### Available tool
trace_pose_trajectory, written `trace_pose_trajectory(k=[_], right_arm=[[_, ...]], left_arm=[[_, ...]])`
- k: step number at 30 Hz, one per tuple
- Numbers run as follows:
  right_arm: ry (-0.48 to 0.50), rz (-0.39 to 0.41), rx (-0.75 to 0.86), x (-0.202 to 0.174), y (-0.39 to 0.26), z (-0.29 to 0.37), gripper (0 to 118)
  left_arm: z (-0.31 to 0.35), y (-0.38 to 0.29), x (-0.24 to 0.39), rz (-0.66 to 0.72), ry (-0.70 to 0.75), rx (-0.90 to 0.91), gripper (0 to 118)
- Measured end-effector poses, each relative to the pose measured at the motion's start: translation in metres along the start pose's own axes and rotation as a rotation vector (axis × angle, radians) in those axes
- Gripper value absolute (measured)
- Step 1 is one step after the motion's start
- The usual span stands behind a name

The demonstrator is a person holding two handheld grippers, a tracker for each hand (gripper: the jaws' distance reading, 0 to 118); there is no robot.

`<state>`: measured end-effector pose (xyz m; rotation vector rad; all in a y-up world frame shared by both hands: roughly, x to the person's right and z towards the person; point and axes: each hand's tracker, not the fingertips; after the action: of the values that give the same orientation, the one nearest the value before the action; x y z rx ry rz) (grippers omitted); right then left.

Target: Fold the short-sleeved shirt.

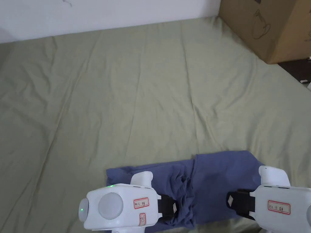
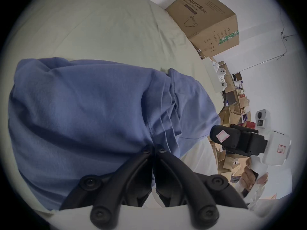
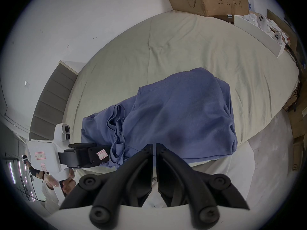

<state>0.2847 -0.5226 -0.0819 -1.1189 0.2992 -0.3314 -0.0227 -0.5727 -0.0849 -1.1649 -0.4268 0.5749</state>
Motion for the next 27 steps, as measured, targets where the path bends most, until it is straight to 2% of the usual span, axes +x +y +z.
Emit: trace_pose_trajectory(k=[4, 5, 6, 7, 8, 9, 15, 19, 22, 23, 24, 25, 26, 27], right_arm=[[-0.016, 0.018, -0.001, -0.010, -0.001, 0.001, 4], [-0.017, 0.023, -0.002, -0.017, -0.002, 0.003, 4], [-0.017, 0.027, -0.003, -0.021, -0.002, 0.003, 4], [-0.018, 0.033, -0.006, -0.024, -0.002, 0.003, 4], [-0.018, 0.041, -0.009, -0.027, -0.003, 0.002, 4], [-0.021, 0.049, -0.012, -0.027, -0.003, 0.000, 4], [-0.020, 0.090, -0.041, -0.045, -0.007, -0.011, 4], [-0.042, 0.137, -0.055, -0.061, -0.011, -0.017, 4], [-0.026, 0.139, -0.061, -0.067, -0.012, -0.018, 4], [-0.020, 0.138, -0.063, -0.068, -0.012, -0.018, 4], [-0.020, 0.140, -0.066, -0.069, -0.012, -0.019, 4], [-0.030, 0.145, -0.069, -0.070, -0.012, -0.020, 4], [-0.043, 0.151, -0.072, -0.070, -0.012, -0.021, 4], [-0.050, 0.152, -0.073, -0.070, -0.012, -0.021, 4]], left_arm=[[0.034, 0.004, -0.022, 0.103, -0.102, 0.075, 11], [0.047, 0.004, -0.031, 0.140, -0.118, 0.105, 21], [0.059, 0.005, -0.039, 0.173, -0.136, 0.127, 59], [0.074, 0.003, -0.052, 0.206, -0.151, 0.152, 87], [0.089, 0.001, -0.063, 0.232, -0.154, 0.189, 106], [0.102, -0.001, -0.074, 0.252, -0.156, 0.232, 109], [0.132, -0.026, -0.142, 0.413, -0.072, 0.304, 108], [0.102, -0.035, -0.168, 0.484, -0.190, 0.233, 108], [0.087, -0.029, -0.166, 0.485, -0.315, 0.272, 108], [0.080, -0.027, -0.165, 0.510, -0.354, 0.265, 103], [0.070, -0.025, -0.166, 0.531, -0.394, 0.263, 75], [0.058, -0.024, -0.169, 0.559, -0.435, 0.261, 38], [0.042, -0.023, -0.169, 0.588, -0.403, 0.226, 11], [0.030, -0.025, -0.170, 0.623, -0.295, 0.181, 11]])
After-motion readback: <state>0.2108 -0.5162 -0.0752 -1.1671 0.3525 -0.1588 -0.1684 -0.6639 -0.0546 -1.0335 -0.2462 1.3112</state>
